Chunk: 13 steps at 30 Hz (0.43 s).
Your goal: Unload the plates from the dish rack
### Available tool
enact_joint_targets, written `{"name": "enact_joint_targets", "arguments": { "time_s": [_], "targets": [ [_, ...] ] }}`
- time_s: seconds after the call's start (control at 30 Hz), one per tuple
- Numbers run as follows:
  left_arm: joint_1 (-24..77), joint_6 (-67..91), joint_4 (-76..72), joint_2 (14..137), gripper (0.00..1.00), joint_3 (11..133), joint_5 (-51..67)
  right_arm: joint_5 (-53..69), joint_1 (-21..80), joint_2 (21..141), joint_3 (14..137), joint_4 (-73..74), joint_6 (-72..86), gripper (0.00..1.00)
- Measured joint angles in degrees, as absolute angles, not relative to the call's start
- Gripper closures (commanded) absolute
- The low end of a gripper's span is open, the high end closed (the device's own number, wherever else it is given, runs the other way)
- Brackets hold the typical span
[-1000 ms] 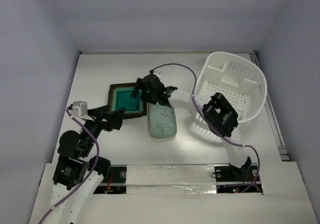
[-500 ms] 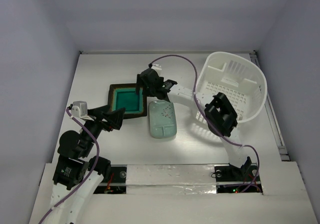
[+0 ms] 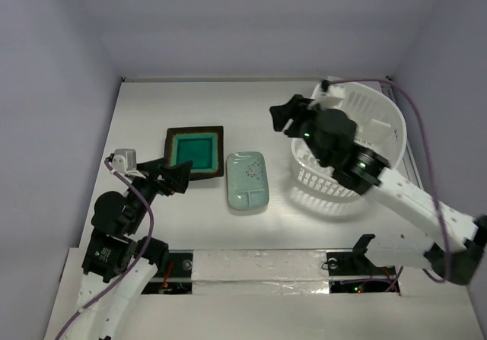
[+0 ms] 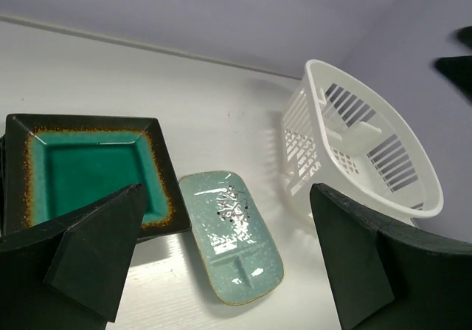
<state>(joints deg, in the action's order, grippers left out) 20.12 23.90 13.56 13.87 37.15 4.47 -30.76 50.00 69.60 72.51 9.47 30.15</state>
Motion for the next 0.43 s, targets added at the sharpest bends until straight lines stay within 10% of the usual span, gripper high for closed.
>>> {"name": "enact_joint_targets", "arguments": {
  "time_s": [0.43],
  "targets": [
    [20.12,22.52,12.14,21.37,0.08,42.26,3.51,-35.05,50.06,39.42,51.79,7.88,25.65,0.00]
  ]
}}
